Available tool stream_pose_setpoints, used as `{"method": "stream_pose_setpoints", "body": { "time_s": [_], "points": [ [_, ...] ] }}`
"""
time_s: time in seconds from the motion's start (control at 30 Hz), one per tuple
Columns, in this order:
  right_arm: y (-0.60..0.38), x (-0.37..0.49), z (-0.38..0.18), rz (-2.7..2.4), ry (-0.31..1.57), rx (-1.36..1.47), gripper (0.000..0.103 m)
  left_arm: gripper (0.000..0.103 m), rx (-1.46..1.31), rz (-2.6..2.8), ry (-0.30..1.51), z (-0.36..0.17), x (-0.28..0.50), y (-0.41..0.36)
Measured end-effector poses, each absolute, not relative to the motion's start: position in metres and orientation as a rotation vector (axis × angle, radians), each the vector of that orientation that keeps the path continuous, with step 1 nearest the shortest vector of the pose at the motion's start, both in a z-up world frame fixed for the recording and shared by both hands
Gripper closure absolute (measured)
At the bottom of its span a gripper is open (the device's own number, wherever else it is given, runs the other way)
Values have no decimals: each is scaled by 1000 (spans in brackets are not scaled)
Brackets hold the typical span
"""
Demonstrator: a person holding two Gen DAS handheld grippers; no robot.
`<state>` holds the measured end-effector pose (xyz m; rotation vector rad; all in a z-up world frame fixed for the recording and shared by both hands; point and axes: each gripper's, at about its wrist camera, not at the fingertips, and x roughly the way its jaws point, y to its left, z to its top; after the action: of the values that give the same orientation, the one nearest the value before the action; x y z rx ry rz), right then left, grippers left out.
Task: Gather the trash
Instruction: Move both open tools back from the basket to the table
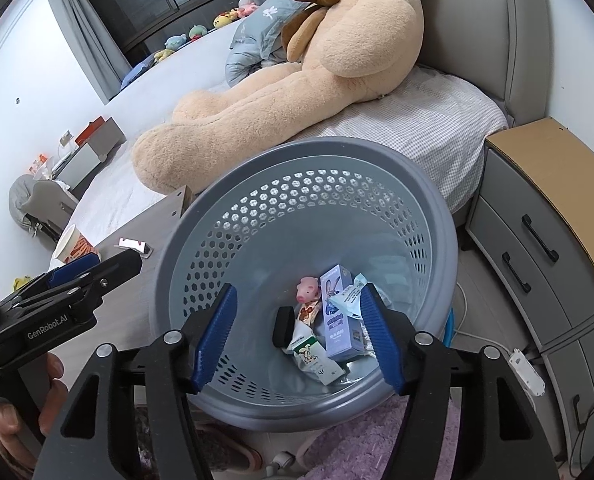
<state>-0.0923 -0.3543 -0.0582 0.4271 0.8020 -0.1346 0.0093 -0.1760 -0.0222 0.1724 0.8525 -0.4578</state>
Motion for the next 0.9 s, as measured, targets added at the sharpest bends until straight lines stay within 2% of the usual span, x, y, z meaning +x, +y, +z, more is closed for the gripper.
{"method": "stream_pose_setpoints", "body": {
  "time_s": [0.27,0.9],
  "points": [
    [-338,-88,-59,-122,817,411,38,20,158,-432,842,-20,6,-153],
    [-269,-47,-48,-3,842,312,31,9,68,-277,839,-24,22,-59]
  ]
}}
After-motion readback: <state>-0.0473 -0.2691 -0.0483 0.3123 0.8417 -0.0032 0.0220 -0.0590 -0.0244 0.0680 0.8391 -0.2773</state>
